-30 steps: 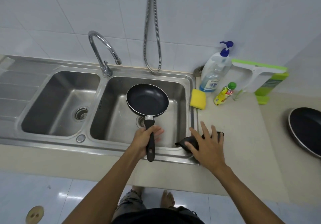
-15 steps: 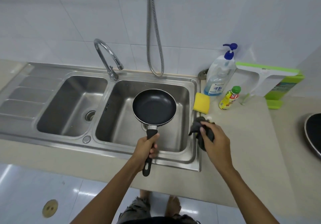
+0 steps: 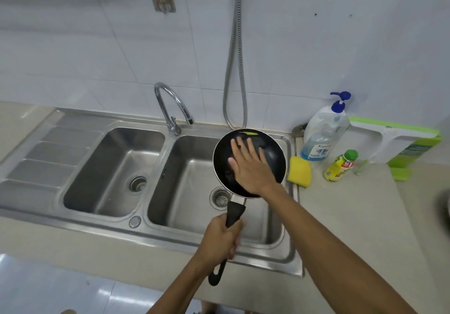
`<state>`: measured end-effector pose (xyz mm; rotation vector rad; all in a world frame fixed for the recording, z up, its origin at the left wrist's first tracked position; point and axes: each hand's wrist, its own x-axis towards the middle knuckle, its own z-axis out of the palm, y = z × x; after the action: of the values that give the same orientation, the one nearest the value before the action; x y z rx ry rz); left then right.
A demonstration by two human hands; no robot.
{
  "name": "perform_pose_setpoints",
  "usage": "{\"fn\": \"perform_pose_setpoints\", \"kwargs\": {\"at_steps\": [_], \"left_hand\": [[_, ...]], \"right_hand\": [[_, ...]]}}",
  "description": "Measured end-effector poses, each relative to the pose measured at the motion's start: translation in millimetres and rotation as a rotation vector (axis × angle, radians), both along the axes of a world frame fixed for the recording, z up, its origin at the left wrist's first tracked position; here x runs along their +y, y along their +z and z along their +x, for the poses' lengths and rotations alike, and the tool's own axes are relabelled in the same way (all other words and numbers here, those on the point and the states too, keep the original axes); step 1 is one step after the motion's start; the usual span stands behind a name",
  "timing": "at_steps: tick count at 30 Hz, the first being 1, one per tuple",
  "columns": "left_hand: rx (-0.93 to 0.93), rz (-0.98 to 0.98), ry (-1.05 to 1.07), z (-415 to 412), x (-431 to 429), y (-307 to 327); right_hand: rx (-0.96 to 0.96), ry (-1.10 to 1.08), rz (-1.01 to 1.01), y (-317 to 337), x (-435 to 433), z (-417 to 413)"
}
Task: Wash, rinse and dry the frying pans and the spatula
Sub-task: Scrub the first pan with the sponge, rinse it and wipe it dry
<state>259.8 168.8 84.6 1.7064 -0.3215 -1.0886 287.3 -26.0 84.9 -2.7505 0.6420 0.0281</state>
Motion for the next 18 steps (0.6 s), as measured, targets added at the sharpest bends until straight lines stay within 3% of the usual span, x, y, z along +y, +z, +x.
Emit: {"fn": "perform_pose_setpoints", "kwargs": {"at_steps": [2, 4, 7, 9, 12, 15, 17, 18], "left_hand": [[0.012, -0.028, 0.009, 18, 3, 6], [0.016, -0.034, -0.021, 34, 5, 11], [-0.004, -0.021, -0.107, 45, 7, 14], [-0.006, 0.006, -0.156, 44, 6, 16], [0.008, -0.005, -0.134, 49, 9, 21], [0.044, -0.056, -0.088, 73, 14, 24], [0.069, -0.059, -0.088, 89, 18, 20], [0.066, -0.047, -0.094, 93, 21, 17]], "right_hand": [[0.087, -0.033, -0.146, 0, -23, -12], [0.184, -0.006, -0.127, 2, -18, -37], [0.136, 0.037, 0.297, 23, 37, -40], [-0.023, 0.045, 0.401, 29, 59, -10], [-0.042, -0.081, 0.116, 18, 24, 39], [0.121, -0.160, -0.123, 7, -18, 24], [0.187, -0.100, -0.068, 5, -5, 1], [0.151, -0.108, 0.093, 6, 14, -8]]}}
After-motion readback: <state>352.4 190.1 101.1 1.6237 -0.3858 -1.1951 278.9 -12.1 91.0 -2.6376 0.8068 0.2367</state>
